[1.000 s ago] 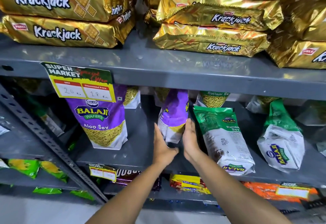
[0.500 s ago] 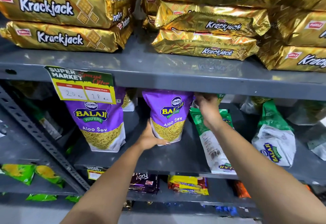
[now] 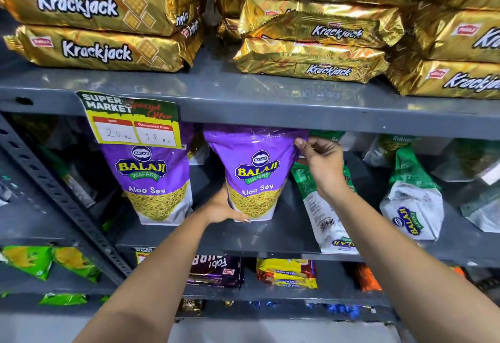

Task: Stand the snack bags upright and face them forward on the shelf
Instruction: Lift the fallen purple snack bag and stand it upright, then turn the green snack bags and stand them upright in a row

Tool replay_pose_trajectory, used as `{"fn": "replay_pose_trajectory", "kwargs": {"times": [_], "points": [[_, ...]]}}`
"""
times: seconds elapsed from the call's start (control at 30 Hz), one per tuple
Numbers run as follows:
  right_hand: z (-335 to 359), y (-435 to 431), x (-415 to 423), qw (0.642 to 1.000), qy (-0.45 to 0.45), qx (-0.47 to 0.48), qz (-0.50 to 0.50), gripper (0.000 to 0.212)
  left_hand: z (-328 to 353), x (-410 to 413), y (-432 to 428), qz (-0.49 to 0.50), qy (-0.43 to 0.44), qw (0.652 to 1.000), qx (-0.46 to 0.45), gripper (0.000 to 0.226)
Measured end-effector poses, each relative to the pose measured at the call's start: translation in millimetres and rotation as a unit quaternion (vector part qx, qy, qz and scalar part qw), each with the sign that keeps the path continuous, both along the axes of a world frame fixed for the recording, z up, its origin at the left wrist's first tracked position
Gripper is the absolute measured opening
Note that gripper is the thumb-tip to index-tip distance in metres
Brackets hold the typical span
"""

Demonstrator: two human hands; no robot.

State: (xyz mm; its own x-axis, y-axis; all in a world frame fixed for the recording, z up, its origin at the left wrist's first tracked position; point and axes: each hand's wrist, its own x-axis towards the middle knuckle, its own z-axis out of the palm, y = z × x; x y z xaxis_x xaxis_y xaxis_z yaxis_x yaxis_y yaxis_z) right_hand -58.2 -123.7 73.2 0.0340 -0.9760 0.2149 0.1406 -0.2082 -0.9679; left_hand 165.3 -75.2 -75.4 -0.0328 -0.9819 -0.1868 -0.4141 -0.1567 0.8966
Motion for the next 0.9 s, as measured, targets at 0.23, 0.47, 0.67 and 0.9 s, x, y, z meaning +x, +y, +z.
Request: {"fn": "replay_pose_trajectory", "kwargs": {"times": [0.23,0.47,0.67,0.9], "points": [[0,2,-18,0.996,0.065,0.039,0.043,0.008,3,-5,20,0.052,0.042,0.998,-0.019,0.129],[-59,-32,-113,0.934,0.333,0.093,-0.088,0.027,-11,-111,105,0.350,0.046,0.926,-0.132,0.033],[-99,-36,-145,0.871,0.423,0.248,0.019,0.047,34,-200,17,0.216,0.208,0.945,0.130,0.036],[-106,-25,-153,0.928,0.214,0.305,0.021,0.022,44,-227,-27,0.254,0.244,0.920,0.169,0.053]]}}
